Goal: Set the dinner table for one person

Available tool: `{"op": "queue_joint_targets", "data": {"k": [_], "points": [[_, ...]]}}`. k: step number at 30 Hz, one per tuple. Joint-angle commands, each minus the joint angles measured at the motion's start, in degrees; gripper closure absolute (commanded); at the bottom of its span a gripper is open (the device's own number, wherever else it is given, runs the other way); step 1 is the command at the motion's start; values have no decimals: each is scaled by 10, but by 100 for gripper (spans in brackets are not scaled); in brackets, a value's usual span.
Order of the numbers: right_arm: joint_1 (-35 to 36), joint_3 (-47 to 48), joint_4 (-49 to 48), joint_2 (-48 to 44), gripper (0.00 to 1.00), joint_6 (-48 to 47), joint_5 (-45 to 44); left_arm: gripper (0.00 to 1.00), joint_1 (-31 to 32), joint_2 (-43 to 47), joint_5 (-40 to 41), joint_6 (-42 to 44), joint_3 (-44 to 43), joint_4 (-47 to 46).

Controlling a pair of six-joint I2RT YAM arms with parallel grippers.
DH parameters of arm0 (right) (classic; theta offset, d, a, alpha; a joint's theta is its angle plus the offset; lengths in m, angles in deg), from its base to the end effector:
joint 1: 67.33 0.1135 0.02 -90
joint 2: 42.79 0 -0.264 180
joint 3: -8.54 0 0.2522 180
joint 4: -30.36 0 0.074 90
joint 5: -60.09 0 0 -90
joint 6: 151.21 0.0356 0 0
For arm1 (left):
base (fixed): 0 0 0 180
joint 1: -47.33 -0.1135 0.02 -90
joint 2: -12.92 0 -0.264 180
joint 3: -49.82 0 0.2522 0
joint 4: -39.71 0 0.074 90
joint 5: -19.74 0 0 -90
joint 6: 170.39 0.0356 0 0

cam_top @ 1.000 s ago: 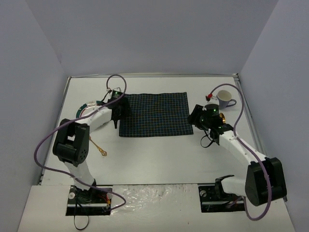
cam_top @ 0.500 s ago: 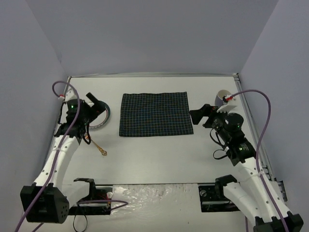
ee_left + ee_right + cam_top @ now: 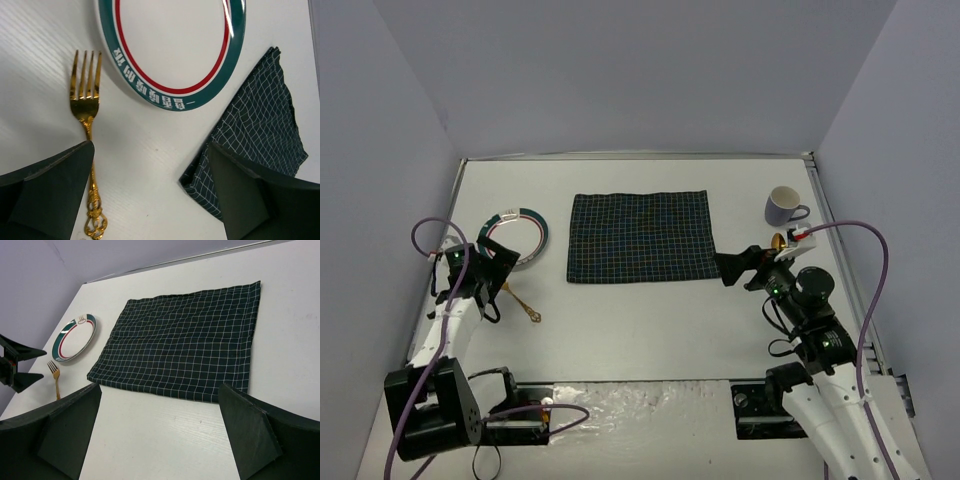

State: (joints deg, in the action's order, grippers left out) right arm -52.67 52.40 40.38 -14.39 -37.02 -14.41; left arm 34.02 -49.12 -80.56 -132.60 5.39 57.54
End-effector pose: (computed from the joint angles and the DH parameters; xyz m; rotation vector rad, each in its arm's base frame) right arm 0.1317 0.0443 0.3166 -0.0996 1.5212 0.7449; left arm 0.2208 0.0457 0.2072 -1.1222 1.9360 -0.5738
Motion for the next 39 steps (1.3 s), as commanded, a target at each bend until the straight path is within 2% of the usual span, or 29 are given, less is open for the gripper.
{"op": "queue_joint_targets", "data": {"k": [1, 4, 11, 15, 18, 21, 28, 34, 39], "points": [[-2, -1, -36, -9, 0, 1, 15, 12, -3, -61, -30, -45, -17, -125], [-2, -2, -36, -5, 0, -2, 19, 15, -3, -98, -35, -63, -14, -173], [-2, -8, -36, 0, 0, -4, 18, 20, -3, -179, -33, -82, -27, -215], [-2, -12, -36, 1, 0, -4, 16, 28, -4, -217, -24, -88, -44, -225], [-2, -13, -37, 3, 0, -7, 15, 37, -3, -236, -19, -97, -47, -237], [-2, -14, -37, 5, 0, -7, 16, 51, -3, -249, -14, -116, -44, -244], [-2, -16, -37, 7, 0, -9, 18, 97, -3, -233, -4, -121, -36, -240], [-2, -16, -36, 9, 0, -10, 23, 100, -3, -156, -15, -112, -39, -209], [-2, -12, -35, 11, 0, -9, 26, 100, -4, -79, -71, -88, -77, -147]]}}
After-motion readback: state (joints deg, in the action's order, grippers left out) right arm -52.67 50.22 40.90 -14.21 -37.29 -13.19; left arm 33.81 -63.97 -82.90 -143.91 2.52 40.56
